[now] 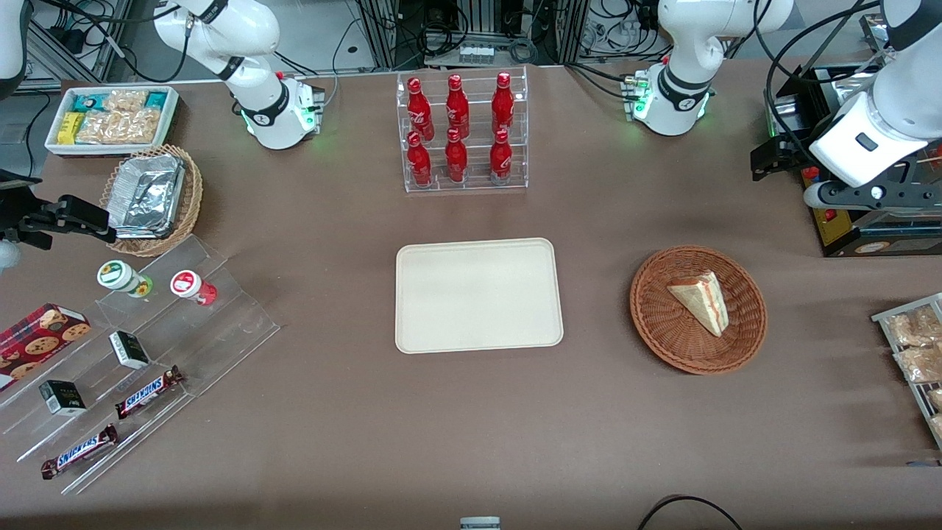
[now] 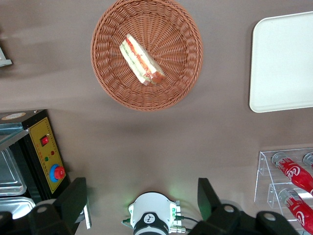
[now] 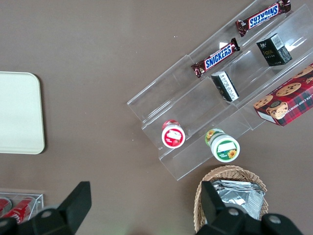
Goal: Place sandwich from basket to tray
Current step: 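Move the open left gripper over the sandwich in the wicker basket, then lower the left gripper and close it on the wrapped sandwich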
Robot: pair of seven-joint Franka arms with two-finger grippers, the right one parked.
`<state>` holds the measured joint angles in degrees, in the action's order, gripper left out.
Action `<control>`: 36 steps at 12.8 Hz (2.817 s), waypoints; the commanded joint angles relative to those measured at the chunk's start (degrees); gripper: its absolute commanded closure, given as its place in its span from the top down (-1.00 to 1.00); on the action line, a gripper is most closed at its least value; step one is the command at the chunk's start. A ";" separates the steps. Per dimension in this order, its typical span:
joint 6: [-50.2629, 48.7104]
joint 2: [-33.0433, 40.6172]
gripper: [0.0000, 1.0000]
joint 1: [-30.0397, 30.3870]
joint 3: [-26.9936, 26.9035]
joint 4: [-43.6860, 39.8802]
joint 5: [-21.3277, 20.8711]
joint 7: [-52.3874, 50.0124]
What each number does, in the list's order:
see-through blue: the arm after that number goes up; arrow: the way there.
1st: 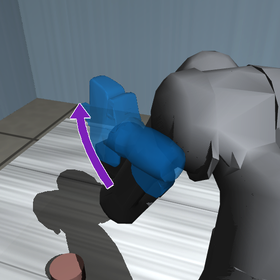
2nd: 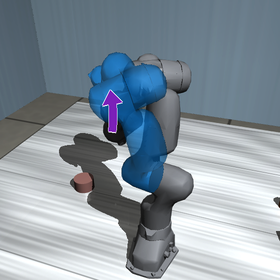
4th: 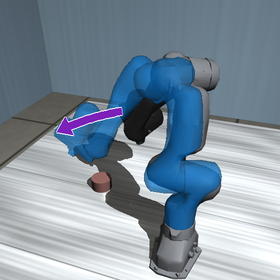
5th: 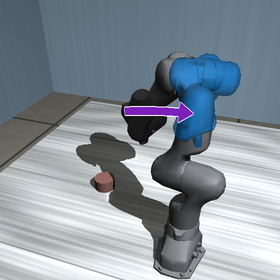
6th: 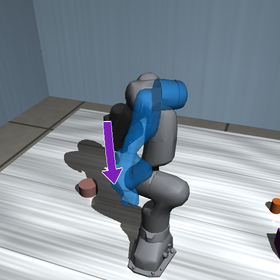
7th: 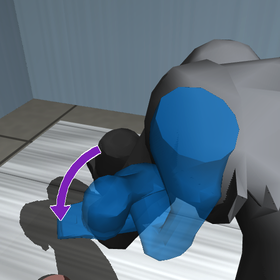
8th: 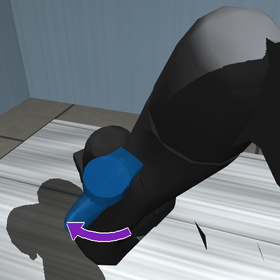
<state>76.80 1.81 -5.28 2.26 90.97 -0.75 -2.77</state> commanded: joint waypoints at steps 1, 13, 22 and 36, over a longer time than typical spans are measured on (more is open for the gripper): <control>1.50 0.21 1.00 -0.87 -0.50 0.08 -0.22 -0.04; 29.08 -0.66 1.00 0.80 -0.76 22.83 -1.01 -1.44; 48.44 -4.62 1.00 2.99 -0.76 34.89 -0.75 -12.67; 57.49 -11.91 1.00 2.20 -0.41 34.98 -1.01 -46.01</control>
<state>132.53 -9.46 -2.75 1.67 125.66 -0.99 -46.53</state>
